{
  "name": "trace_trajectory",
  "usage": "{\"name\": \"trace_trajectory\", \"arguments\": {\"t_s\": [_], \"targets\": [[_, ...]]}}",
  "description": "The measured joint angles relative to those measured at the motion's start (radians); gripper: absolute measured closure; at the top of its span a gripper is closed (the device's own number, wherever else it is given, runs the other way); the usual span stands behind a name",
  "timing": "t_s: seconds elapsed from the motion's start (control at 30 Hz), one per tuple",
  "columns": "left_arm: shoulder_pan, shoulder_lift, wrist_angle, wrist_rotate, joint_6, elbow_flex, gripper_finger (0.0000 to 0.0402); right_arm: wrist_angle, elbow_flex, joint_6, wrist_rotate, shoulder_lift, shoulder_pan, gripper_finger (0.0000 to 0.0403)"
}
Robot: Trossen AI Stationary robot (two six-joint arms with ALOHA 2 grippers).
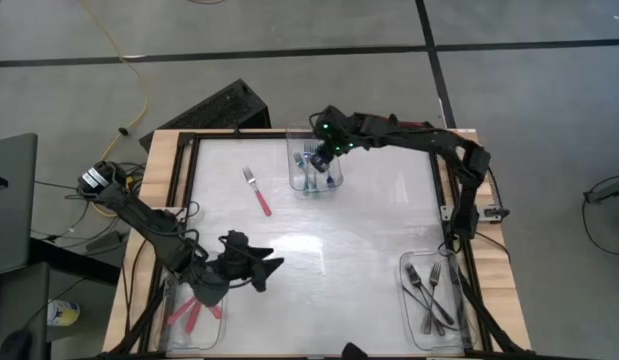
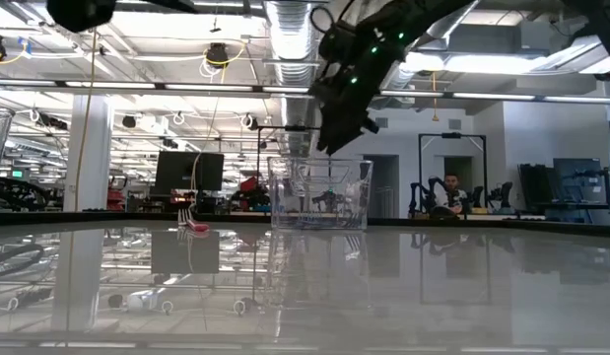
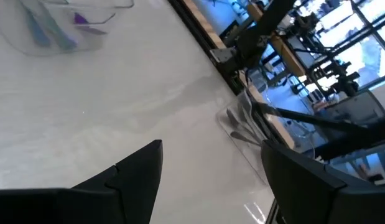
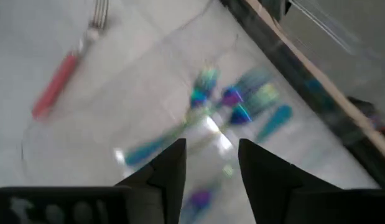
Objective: Sort silverware by color (type)
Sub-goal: Put the pink fork into the bottom left transparent bin
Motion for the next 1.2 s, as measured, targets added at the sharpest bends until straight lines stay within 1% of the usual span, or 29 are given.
{"name": "trace_trajectory", "arguments": {"t_s": [0.1, 0.2, 0.27, 0.4, 0.47, 0.5, 0.57, 0.63, 0.67, 0.73, 0.8, 0.87, 0.93, 1.07, 1.2], "targets": [[0.055, 0.0, -0.005, 0.073, -0.041, 0.0, 0.0146, -0.095, 0.0, -0.087, 0.003, -0.055, -0.005, 0.0226], [0.143, 0.0, -0.009, 0.172, -0.068, 0.0, 0.0145, -0.192, 0.0, -0.156, 0.015, -0.128, -0.002, 0.0224], [0.212, 0.0, -0.009, 0.252, -0.068, 0.0, 0.0146, -0.244, 0.0, -0.19, 0.017, -0.189, 0.004, 0.0226], [0.353, -0.001, -0.031, 0.436, -0.013, 0.002, 0.0146, -0.329, -0.01, -0.209, 0.017, -0.312, 0.034, 0.0232], [0.425, -0.002, -0.11, 0.505, -0.001, 0.023, 0.0146, -0.379, -0.02, -0.209, 0.017, -0.378, 0.054, 0.0234], [0.462, -0.002, -0.178, 0.529, -0.002, 0.044, 0.0146, -0.389, -0.03, -0.209, 0.017, -0.412, 0.065, 0.0235], [0.539, -0.002, -0.324, 0.556, -0.01, 0.088, 0.0146, -0.415, -0.068, -0.209, 0.017, -0.487, 0.087, 0.0236], [0.618, -0.003, -0.488, 0.56, -0.046, 0.133, 0.0145, -0.435, -0.118, -0.192, 0.017, -0.563, 0.11, 0.0236], [0.657, -0.003, -0.567, 0.561, -0.059, 0.153, 0.0146, -0.442, -0.151, -0.173, 0.017, -0.601, 0.121, 0.0236], [0.737, -0.004, -0.663, 0.573, -0.058, 0.17, 0.0146, -0.463, -0.216, -0.111, 0.017, -0.678, 0.148, 0.0236], [0.817, -0.002, -0.695, 0.614, -0.031, 0.166, 0.0146, -0.473, -0.284, -0.031, 0.017, -0.756, 0.18, 0.0236], [0.886, 0.012, -0.692, 0.661, 0.0, 0.148, 0.0146, -0.48, -0.356, 0.057, 0.017, -0.833, 0.22, 0.0236], [0.939, 0.049, -0.699, 0.679, 0.024, 0.142, 0.0146, -0.472, -0.426, 0.156, 0.017, -0.905, 0.27, 0.0236], [0.982, 0.137, -0.679, 0.665, 0.005, 0.142, 0.0146, -0.422, -0.556, 0.354, 0.022, -1.027, 0.389, 0.0236], [0.984, 0.245, -0.643, 0.669, -0.002, 0.142, 0.0146, -0.368, -0.662, 0.544, 0.106, -1.107, 0.519, 0.0237]]}}
